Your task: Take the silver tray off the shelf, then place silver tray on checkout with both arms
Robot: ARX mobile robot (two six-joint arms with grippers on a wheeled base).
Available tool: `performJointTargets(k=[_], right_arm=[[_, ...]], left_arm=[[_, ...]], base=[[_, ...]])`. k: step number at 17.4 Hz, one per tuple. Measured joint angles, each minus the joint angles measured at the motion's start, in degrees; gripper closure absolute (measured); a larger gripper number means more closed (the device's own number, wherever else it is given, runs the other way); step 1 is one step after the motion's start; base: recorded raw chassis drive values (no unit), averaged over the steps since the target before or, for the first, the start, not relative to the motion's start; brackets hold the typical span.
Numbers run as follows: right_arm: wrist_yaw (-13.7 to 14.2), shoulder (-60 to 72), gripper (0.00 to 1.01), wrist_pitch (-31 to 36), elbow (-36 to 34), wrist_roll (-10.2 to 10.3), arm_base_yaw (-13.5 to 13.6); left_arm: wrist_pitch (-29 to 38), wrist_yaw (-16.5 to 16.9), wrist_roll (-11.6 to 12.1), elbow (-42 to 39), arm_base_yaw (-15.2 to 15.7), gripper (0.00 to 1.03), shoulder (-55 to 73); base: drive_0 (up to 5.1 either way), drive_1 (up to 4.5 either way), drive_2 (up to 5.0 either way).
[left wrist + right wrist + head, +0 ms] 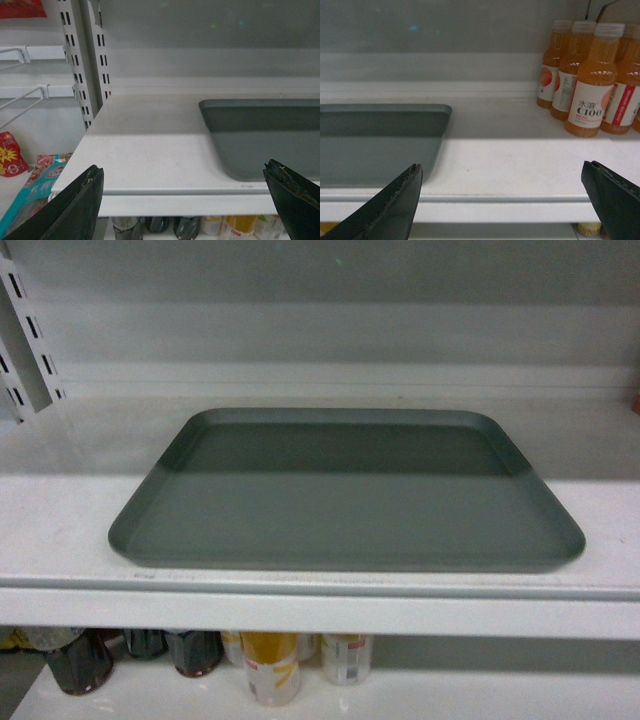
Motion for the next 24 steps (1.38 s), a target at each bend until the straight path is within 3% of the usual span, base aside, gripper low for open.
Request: performJointTargets(k=[4,18,19,20,24], right_arm=[[0.00,0.02,0.03,-0.15,0.00,0.00,0.00],[0.00,-0.02,0.03,0.13,0.00,0.00,0.00],[-4.50,12.28,0.03,-6.10,4.07,1.53,-1.14],[-6.12,24.39,0.03,5.60,4.70,1.55,1.20],[-5.95,47.98,0.03,25.57,7.37,1.97,4.74]], left_arm=[[-0.22,0.02,0.00,0.00,0.00,0.05,0.00],[-0.68,-0.44,0.00,0.07,-0.09,0.05,0.11],[-13.46,-13.90,-1.11,8.94,-7.78,0.05,15.85],[-3.06,-12.68,-0.90,9.90,-6.32,0.05,24.79],[13.97,-7.76,-1.05,10.93,-7.08,0.05,43.69]], base=[[0.0,4.31,-4.3],[0.0,0.00,0.0],[0.0,0.00,0.0],[0.0,0.00,0.0],[0.0,0.00,0.0]])
